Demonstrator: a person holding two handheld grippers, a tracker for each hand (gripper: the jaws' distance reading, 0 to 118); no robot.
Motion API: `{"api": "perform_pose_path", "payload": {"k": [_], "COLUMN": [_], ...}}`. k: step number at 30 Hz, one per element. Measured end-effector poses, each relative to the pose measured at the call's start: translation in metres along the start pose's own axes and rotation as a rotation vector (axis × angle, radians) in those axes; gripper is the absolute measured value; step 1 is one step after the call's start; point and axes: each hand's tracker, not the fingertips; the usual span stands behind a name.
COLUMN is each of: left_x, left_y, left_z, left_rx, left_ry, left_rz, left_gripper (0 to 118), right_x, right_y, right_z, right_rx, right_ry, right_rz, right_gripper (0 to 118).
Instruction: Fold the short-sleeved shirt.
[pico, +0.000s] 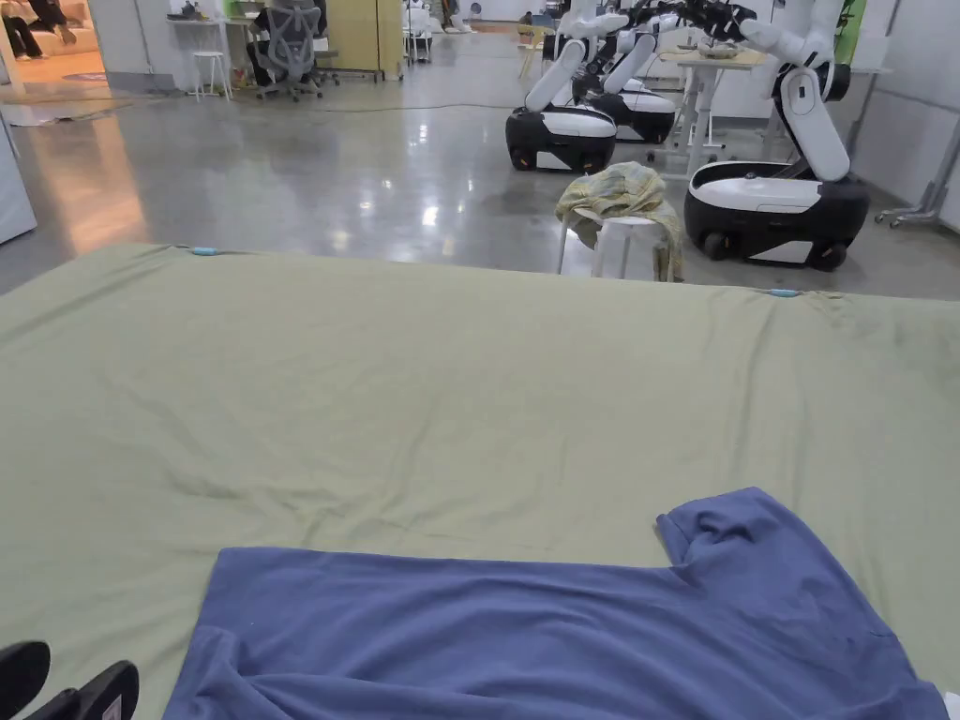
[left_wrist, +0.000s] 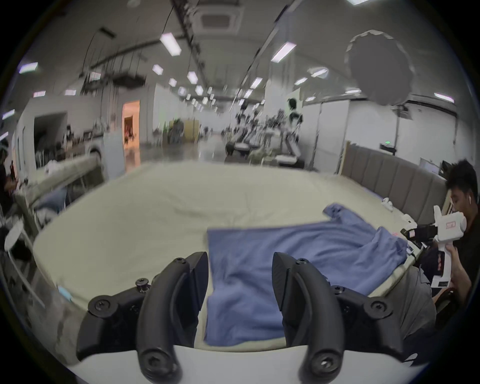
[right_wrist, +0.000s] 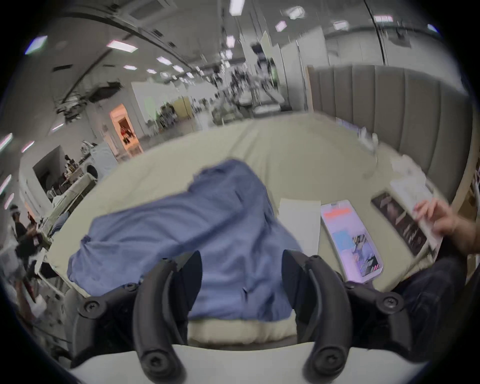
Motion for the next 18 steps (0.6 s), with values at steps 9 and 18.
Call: {"api": "perform_pose_path", "payload": {"k": [9,18], "left_x": [0.054,0.046], "left_y": [0.026,0.012], "left_z": [0.034,0.023], "left_rx": [0.209,0.115], "left_ry": [0.046,0.017], "left_rz": [-0.061,-0.018], "left_gripper": [50,3], "right_x": [-0.061,-0.089], "right_y": [0.019,0.013], "right_z": [0.032,0.024], "right_rx": [0.171,0.146], "right_ry": [0.157,0.191], "right_rz": [0.156,0.247], "right_gripper": [70,0]}}
